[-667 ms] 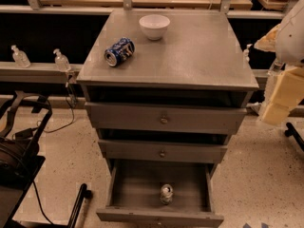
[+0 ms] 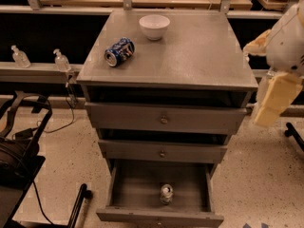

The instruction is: Pick 7up can from bottom drawer and place on counter

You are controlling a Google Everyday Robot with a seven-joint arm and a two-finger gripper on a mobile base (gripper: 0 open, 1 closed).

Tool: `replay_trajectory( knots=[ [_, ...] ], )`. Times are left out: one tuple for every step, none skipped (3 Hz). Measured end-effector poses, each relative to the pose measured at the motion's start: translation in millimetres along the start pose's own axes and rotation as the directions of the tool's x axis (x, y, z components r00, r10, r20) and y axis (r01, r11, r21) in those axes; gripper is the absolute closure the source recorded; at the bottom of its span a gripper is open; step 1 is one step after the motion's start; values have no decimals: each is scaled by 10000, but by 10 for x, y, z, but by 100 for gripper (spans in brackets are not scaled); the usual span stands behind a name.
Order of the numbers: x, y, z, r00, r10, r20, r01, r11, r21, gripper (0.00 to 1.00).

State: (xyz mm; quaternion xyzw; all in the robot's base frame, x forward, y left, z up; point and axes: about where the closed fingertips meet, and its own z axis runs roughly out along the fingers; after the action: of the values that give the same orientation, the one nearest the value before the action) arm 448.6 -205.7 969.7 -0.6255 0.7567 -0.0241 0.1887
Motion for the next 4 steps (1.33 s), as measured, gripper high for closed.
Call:
replay_trajectory(
  knots=[
    [-80, -54, 597, 9862, -164, 1650, 228, 9991, -370, 0],
    [-145, 106, 1183, 9370, 94, 3492, 133, 9979, -626, 0],
    [-174, 265, 1660, 8095, 878, 5805, -918, 9955, -226, 0],
    [-196, 84, 1475, 7874, 899, 6098, -1435, 9889, 395, 0]
  ],
)
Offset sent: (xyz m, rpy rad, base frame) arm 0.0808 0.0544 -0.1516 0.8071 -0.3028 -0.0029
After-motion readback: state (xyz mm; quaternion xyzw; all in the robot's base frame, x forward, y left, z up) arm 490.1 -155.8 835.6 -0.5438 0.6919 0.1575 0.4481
